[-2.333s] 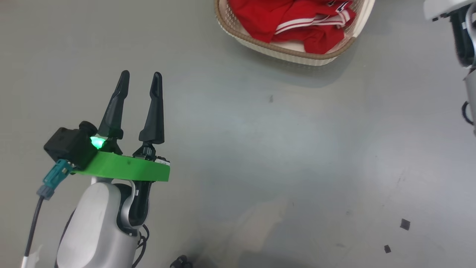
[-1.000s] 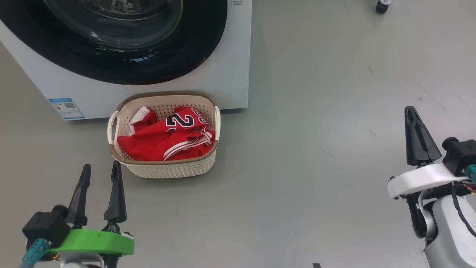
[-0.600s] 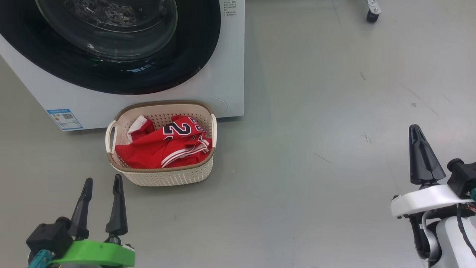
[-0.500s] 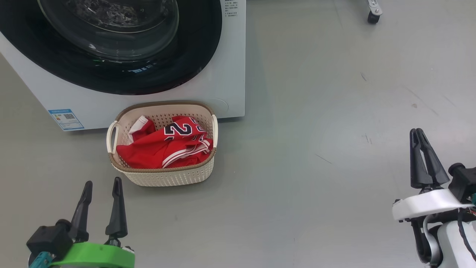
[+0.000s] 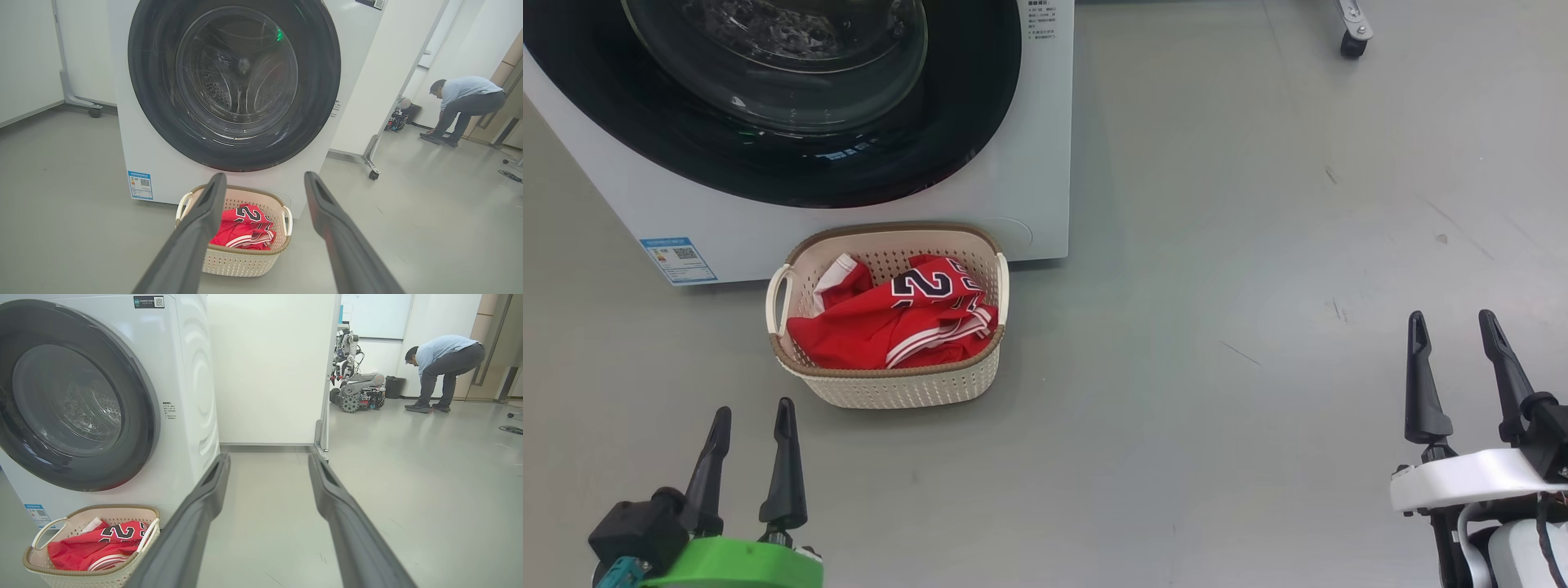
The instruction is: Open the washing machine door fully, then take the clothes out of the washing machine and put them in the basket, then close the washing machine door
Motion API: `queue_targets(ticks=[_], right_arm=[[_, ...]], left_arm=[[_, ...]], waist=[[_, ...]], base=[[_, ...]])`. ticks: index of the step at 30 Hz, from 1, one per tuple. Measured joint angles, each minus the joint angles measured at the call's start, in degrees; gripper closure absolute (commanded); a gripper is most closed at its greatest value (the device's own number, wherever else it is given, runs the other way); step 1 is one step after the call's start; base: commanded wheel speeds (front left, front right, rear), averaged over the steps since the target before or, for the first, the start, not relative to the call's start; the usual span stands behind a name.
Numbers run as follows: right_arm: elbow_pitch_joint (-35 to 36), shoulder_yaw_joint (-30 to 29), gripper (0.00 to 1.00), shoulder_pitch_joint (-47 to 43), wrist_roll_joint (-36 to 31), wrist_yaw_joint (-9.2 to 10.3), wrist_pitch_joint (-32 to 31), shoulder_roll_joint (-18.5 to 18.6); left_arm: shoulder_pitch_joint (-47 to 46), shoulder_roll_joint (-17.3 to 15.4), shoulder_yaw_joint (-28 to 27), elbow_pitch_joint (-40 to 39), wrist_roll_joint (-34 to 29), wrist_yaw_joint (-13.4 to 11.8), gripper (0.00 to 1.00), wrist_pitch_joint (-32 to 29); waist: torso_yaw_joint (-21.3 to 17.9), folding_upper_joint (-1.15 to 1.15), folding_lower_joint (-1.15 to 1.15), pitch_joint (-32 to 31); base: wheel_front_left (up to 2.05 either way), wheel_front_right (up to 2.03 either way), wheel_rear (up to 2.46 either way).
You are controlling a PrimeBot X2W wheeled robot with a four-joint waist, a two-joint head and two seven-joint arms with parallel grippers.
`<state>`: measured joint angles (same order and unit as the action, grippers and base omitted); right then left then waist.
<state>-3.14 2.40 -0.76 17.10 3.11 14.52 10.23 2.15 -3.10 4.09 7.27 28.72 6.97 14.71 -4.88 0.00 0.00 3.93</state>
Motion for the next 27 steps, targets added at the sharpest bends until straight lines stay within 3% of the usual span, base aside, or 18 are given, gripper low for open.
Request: queue_targets(ticks=[27], right_arm=[[2.4,-0.8,0.00,-2.7,-2.2,-1.14,0.0,-2.0]], left_arm=[[0.4,-0.9,2.9,1.7,-2.3,0.1,0.00,0.0]], waist=[[0.6,0.00,0.00,0.5]], base=[[0.00,0.00,0.00]])
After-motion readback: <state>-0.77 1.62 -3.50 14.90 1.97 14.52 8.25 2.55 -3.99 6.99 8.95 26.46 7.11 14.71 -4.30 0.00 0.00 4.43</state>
